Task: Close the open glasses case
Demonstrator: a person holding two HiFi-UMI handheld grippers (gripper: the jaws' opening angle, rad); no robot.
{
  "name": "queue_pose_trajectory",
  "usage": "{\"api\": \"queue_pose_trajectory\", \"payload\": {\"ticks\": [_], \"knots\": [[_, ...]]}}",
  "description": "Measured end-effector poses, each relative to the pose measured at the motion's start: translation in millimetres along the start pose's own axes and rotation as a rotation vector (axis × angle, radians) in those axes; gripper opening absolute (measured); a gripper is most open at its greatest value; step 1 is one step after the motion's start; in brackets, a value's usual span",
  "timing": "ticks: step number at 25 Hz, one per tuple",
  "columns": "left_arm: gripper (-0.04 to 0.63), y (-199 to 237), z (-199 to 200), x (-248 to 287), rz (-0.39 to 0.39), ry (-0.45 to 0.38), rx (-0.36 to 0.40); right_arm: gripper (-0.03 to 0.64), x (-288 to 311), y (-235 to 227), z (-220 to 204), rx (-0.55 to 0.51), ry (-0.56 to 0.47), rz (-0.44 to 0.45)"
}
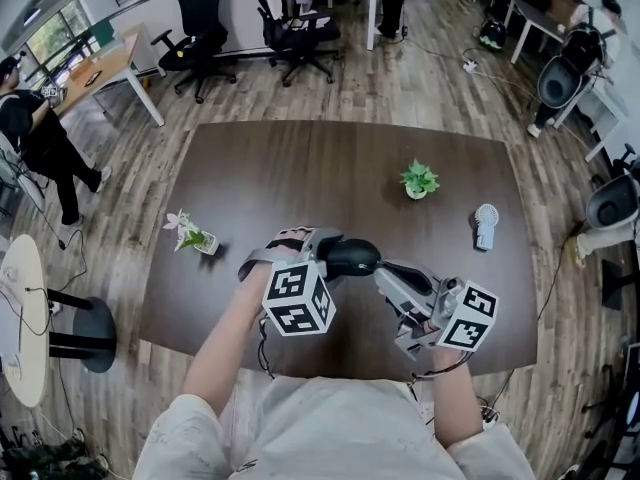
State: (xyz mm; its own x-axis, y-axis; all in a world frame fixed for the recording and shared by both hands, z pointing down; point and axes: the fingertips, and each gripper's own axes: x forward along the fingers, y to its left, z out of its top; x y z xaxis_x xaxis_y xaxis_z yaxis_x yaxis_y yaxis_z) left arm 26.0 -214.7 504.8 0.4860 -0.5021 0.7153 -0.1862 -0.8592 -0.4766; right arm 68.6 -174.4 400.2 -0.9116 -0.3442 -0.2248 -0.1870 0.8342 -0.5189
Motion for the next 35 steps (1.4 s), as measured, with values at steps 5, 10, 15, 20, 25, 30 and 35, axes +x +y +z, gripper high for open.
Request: {"api": "queue_pose_trajectory", "payload": {"ticks": [5,10,15,20,25,30,35], "knots": [[0.259,-4,-6,1,-0.002,-0.115,-0.170,0.044,-19,-22,15,-0.052,-0.047,-0.125],[0.259,10,-9,-9,0.104,-0.289,-0.401,0.044,-52,-57,40,-0.121,-0.154,-0.381],[0.261,33,-14,-30,0.280,-0.444,-0.637,0.036,-87,-76,62,-0.192,-0.229,-0.591],[0.261,54,-28,-61,0.513,-0.519,-0.794,0.020,-107,-81,77,-0.287,-0.278,-0.764],[0.261,67,-50,-91,0.719,-0.575,-0.895,0.002,-105,-87,75,-0.548,-0.182,-0.960],[0.262,65,-62,-100,0.780,-0.561,-0.896,0.002,-92,-87,67,-0.576,-0.137,-0.957],[0.262,63,-68,-104,0.801,-0.566,-0.910,0.002,-79,-88,64,-0.576,-0.124,-0.917]]}}
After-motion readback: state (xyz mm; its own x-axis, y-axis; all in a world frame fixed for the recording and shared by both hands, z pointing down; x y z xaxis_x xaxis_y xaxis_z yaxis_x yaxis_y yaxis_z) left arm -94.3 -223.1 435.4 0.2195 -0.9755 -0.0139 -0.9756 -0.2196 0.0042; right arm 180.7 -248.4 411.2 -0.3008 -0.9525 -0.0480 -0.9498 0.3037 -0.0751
